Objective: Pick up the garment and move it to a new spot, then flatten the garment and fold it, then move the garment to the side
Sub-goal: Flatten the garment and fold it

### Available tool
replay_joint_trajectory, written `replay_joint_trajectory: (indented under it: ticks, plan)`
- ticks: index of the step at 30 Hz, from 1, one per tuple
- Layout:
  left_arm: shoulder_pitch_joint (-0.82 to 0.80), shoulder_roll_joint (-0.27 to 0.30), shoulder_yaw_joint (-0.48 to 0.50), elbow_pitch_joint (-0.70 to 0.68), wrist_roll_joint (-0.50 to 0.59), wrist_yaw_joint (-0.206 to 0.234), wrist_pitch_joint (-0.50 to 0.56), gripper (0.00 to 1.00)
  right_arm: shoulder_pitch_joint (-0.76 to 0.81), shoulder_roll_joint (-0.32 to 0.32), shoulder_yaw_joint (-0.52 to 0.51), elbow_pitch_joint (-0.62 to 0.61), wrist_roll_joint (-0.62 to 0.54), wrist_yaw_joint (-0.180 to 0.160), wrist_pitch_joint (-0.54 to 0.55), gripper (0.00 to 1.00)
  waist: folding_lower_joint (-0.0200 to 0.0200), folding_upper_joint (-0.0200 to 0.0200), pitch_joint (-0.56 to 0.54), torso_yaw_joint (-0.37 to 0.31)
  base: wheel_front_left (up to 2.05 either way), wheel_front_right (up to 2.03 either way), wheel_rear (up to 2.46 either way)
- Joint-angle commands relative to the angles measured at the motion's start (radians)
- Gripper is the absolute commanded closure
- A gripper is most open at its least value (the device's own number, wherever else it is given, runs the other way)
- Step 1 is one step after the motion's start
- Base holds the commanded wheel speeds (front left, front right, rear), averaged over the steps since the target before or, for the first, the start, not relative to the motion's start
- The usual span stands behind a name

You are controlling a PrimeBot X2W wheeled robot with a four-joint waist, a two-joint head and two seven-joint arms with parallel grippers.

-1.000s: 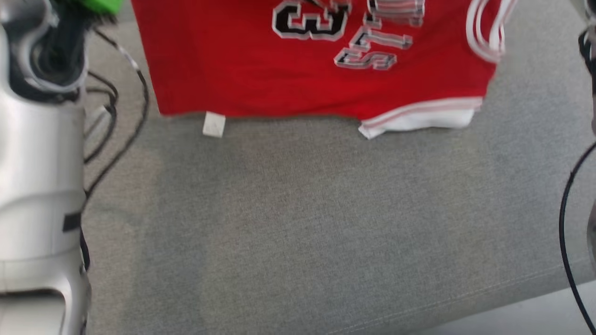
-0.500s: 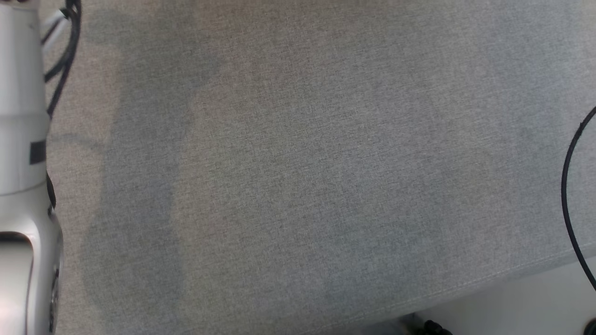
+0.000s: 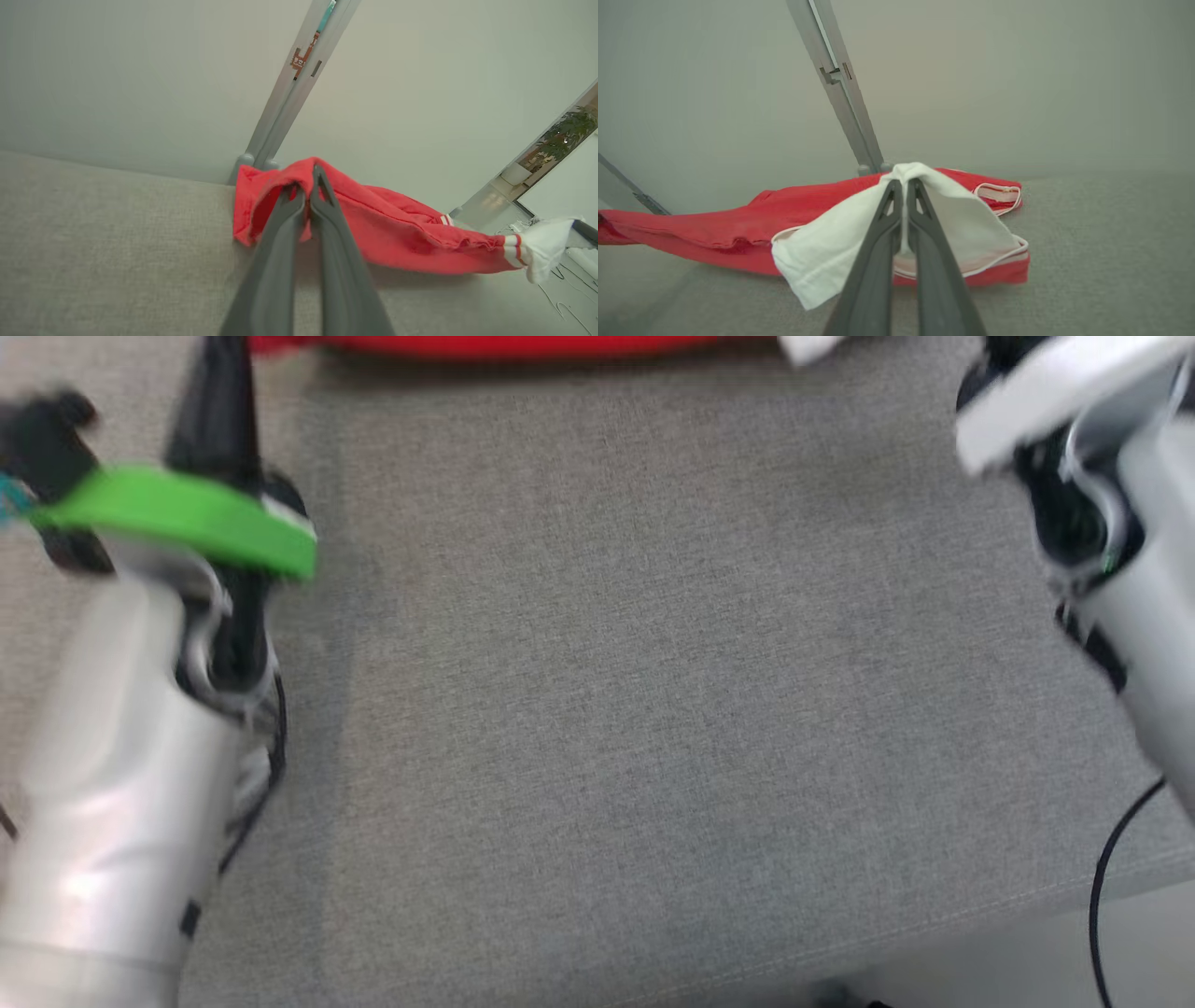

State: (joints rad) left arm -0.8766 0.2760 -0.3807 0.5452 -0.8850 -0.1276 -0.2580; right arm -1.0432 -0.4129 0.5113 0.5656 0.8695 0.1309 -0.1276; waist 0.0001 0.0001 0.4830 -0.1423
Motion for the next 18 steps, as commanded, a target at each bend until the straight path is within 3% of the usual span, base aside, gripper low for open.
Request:
replay_joint_trajectory:
  ticks: [1,7,12,18]
  plan:
    - [0.065,0.022,-0.025,-0.012,0.011,-0.003,-0.007,1.00,0.068,-0.015,0.011,-0.020,0.038,0.000,0.026,1.00,-0.0001,-0.0001,-0.064,0.026,0.00,0.00,0.00]
    - [0.327,-0.001,-0.027,-0.032,0.027,-0.003,-0.008,1.00,0.331,-0.060,0.013,-0.049,0.122,0.000,0.121,1.00,-0.0001,-0.0001,-0.180,0.063,0.00,0.00,0.00]
    - [0.508,-0.033,-0.026,-0.040,0.052,-0.003,-0.007,1.00,0.515,-0.099,-0.024,-0.064,0.105,0.000,0.192,1.00,-0.0001,-0.0001,-0.276,0.090,0.00,0.00,0.00]
    - [0.650,-0.047,-0.062,-0.037,0.079,0.006,-0.007,1.00,0.703,-0.097,-0.109,-0.121,0.059,0.000,0.344,1.00,-0.0001,-0.0001,-0.371,0.110,0.00,0.00,0.00]
